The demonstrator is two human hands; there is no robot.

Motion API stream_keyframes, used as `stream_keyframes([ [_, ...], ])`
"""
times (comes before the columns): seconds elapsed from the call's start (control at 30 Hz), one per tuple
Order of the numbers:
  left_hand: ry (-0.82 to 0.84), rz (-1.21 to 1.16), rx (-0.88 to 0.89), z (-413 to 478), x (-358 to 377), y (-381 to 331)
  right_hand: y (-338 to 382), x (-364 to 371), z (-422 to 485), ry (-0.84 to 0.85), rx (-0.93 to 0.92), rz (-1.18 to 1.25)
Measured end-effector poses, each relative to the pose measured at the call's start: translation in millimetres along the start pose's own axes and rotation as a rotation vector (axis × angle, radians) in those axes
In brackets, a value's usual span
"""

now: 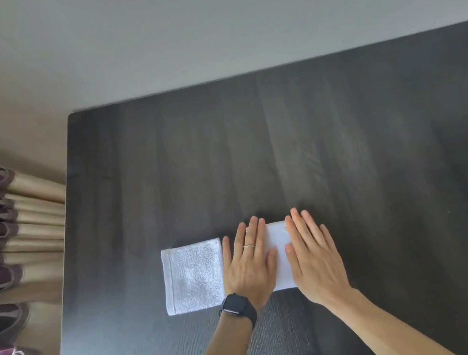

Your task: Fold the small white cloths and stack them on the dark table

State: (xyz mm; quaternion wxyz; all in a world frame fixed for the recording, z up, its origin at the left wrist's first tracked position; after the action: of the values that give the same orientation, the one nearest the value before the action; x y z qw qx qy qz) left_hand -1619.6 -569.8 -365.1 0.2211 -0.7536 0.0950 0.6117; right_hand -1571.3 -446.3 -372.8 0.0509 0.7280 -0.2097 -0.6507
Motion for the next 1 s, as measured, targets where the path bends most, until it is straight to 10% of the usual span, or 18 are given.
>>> stream_keyframes([
  [0.63, 0.097, 0.107, 0.057, -20, -29, -15, -10, -54, -37, 0.01, 0.084, 0.089],
  [1.0, 0.112, 0.023, 0.539, -58, -111, -324, -189, -309, -274, -0.614, 0.47, 0.176],
])
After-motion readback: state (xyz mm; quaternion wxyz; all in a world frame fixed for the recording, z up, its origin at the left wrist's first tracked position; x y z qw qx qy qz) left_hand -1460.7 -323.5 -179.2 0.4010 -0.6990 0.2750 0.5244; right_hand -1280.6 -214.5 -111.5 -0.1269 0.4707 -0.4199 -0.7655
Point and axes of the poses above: each hand's wrist, its own z-axis towards the middle knuckle, its own x-axis out of the palm, y = z × x, the point moved 10 cm from there along z, towards the middle knuckle, and after that the axes turned 3 degrees about z, right-handed, at the moved point
